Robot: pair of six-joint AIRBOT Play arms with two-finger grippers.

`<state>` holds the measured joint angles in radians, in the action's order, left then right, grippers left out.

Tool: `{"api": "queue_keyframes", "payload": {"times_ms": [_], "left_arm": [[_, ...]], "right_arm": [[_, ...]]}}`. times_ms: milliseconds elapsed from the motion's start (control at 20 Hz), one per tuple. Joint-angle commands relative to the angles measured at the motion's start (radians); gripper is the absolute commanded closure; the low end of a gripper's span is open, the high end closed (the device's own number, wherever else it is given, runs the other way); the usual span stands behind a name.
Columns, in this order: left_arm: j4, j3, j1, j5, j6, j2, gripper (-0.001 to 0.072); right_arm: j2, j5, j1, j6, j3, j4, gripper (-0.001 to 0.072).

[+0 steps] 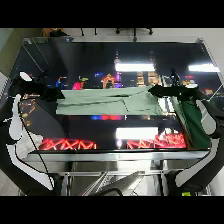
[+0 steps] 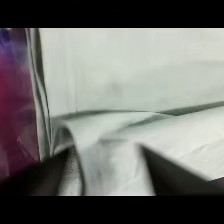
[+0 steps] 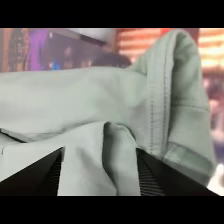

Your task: Fold the shirts.

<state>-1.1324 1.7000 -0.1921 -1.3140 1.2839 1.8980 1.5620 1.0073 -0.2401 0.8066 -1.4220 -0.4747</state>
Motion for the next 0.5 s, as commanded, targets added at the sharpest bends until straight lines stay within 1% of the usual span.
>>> {"api": "queue_keyframes", "payload": {"times_ms": [0,50,150,300,450], "left_arm": [[0.004,0.132,0.004,-0.096,0.009,0.018,-0.0003],[0.003,0.164,0.003,-0.102,0.014,0.008,-0.0003],[0.003,0.213,0.0,-0.101,0.04,-0.014,-0.0003],[0.004,0.224,0.009,-0.101,0.051,-0.042,-0.0003],[0.009,0.224,0.033,-0.101,0.062,-0.045,-0.0002]], "right_arm": [[-0.047,0.047,-0.058,0.005,-0.038,-0.079,0.0074],[-0.056,0.049,-0.079,0.02,-0.038,-0.108,0.0011],[-0.047,0.078,-0.1,0.059,-0.037,-0.147,0.0012],[0.002,0.147,-0.082,0.061,-0.037,-0.151,0.0011],[0.06,0.17,-0.04,0.061,-0.037,-0.151,0.0011]]}}
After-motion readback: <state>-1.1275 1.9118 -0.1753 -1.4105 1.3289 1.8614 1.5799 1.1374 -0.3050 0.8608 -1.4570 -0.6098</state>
